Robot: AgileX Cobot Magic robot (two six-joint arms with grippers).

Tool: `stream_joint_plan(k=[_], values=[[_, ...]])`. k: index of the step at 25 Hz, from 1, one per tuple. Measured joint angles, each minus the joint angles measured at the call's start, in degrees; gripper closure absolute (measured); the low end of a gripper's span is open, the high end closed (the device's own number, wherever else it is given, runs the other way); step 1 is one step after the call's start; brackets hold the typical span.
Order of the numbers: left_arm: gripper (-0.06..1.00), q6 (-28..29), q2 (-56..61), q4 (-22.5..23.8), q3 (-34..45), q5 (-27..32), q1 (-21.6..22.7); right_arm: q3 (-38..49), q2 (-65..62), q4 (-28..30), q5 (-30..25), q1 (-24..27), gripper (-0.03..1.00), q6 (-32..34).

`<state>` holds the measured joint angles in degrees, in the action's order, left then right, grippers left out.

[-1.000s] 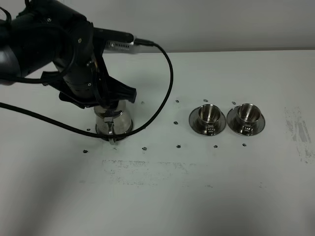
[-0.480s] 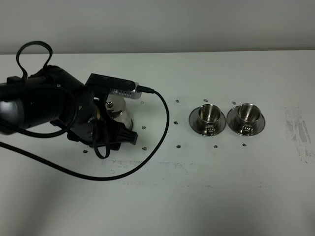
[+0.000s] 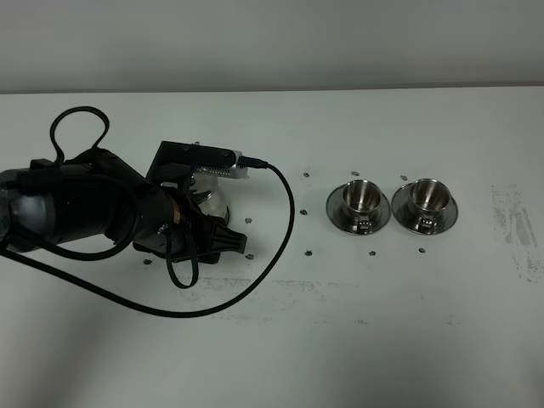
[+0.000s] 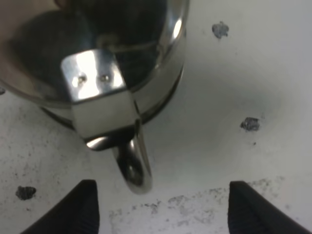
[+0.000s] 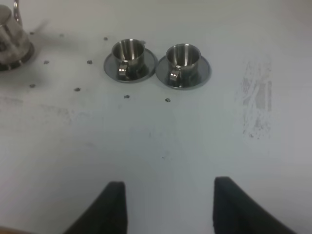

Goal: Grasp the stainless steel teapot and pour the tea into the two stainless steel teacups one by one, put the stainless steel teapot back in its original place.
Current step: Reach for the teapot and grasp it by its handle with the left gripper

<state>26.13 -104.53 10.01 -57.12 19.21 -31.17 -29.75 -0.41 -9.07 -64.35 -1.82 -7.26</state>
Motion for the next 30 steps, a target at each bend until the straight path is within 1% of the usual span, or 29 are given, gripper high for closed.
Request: stream_joint_plan(k=[2, 7, 10, 19, 23, 30], values=[[0.33, 0.34, -0.12, 0.59, 0.0, -0.18, 0.3, 0.0, 0.0, 0.0, 0.0, 0.0, 0.57, 0.0], [0.33, 3.83, -0.12, 4.53, 0.0, -0.45, 2.1, 0.0, 0.0, 0.0, 0.0, 0.0, 0.57, 0.0], [0.33, 4.56, -0.12, 5.66, 0.0, -0.58, 3.09, 0.0, 0.0, 0.0, 0.0, 0.0, 0.57, -0.06], [0.33, 4.68, -0.14, 6.3, 0.0, -0.33, 4.86, 0.0, 0.0, 0.0, 0.0, 0.0, 0.57, -0.06], [0.33, 4.65, -0.14, 7.67, 0.0, 1.19, 5.3, 0.0, 0.0, 0.0, 0.0, 0.0, 0.57, -0.06], [0.33, 4.41, -0.14, 11.64, 0.0, 3.59, 6.07, 0.0, 0.0, 0.0, 0.0, 0.0, 0.57, 0.0]])
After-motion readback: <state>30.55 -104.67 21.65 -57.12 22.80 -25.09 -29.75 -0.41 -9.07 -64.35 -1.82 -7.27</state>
